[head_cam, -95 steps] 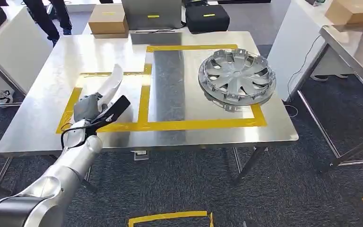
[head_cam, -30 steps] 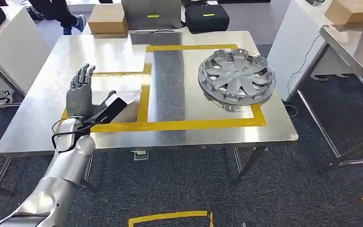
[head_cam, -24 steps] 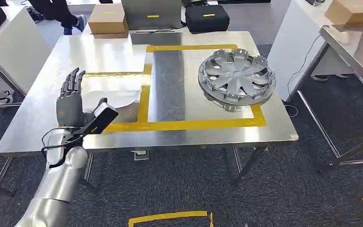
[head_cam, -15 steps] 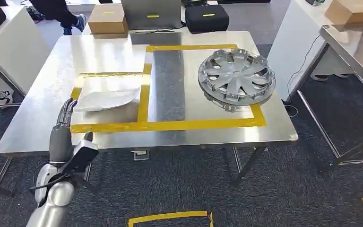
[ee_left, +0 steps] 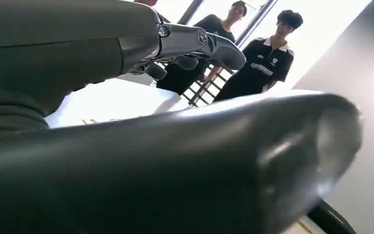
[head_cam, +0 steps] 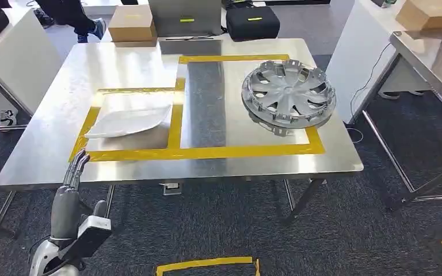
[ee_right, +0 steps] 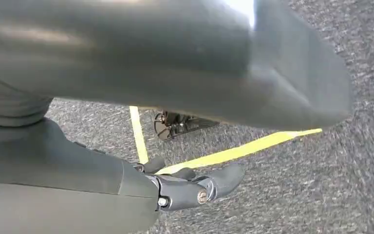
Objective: Take the parts from the cabinet and place them on the table.
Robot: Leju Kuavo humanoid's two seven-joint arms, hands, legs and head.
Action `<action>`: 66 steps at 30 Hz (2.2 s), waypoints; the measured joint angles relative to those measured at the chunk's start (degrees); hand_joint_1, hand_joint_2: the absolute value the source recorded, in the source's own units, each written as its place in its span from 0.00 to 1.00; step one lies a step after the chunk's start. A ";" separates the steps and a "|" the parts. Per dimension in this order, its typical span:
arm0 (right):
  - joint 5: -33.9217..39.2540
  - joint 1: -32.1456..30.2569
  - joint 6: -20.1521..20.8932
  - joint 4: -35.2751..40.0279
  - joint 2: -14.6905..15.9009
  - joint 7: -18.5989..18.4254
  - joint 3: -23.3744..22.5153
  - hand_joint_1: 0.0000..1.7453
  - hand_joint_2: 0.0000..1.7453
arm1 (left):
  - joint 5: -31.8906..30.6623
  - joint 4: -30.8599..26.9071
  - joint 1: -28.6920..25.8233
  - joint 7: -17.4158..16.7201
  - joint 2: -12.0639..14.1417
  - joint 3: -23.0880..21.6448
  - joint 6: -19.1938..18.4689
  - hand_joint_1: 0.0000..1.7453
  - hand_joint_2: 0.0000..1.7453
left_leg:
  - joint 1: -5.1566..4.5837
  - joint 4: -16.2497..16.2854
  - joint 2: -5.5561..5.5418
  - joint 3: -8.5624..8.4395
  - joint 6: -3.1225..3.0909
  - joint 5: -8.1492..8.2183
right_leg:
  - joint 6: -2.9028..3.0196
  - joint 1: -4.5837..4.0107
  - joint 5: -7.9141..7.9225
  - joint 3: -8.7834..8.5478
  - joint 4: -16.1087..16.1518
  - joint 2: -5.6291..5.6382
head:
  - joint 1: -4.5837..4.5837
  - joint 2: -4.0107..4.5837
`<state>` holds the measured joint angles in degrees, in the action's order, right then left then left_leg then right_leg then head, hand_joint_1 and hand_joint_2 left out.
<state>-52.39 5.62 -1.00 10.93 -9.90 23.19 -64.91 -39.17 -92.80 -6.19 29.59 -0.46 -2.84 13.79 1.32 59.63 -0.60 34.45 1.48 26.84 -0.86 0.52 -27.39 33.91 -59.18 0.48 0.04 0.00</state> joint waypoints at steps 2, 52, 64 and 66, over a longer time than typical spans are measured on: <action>0.00 0.00 -0.40 0.00 0.04 -0.70 -0.11 0.00 1.00 | 0.11 -0.40 0.00 0.22 -0.28 -0.02 -0.39 0.00 0.00 | 0.00 0.00 0.00 -0.03 0.00 0.00 | 0.00 0.00 0.00 -0.03 0.00 0.00 | 0.00 0.00; -0.59 0.09 -6.65 0.02 2.54 -3.08 -1.60 0.00 0.00 | 5.33 1.42 1.84 4.37 -3.47 -0.09 -5.27 0.00 0.00 | -1.17 -1.42 1.01 -0.93 -3.32 -0.47 | -1.92 0.47 -7.57 8.23 -16.93 -0.42 | 0.24 0.00; -0.94 0.38 -6.84 0.04 2.86 -4.09 -1.60 0.00 0.00 | 6.64 2.05 1.80 5.42 -3.72 0.00 -6.23 0.00 0.00 | -0.77 4.36 0.74 4.75 -0.06 2.80 | 2.40 0.12 -1.00 -3.14 1.75 -0.63 | -0.15 0.00; -1.16 0.32 -6.84 0.04 2.89 -4.35 -1.60 0.00 0.00 | 6.86 2.03 1.33 5.46 -3.74 0.02 -6.56 0.00 0.00 | -0.73 13.09 0.75 6.52 0.35 8.31 | 2.41 0.07 0.31 -1.48 1.67 -0.71 | -0.17 0.00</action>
<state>-53.55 5.94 -7.85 10.97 -7.02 18.84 -66.51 -32.31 -90.77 -4.86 35.06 -4.20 -2.82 7.24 0.59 72.72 0.15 40.97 1.84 35.15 1.55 0.59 -27.08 32.43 -57.52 -0.24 -0.13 0.00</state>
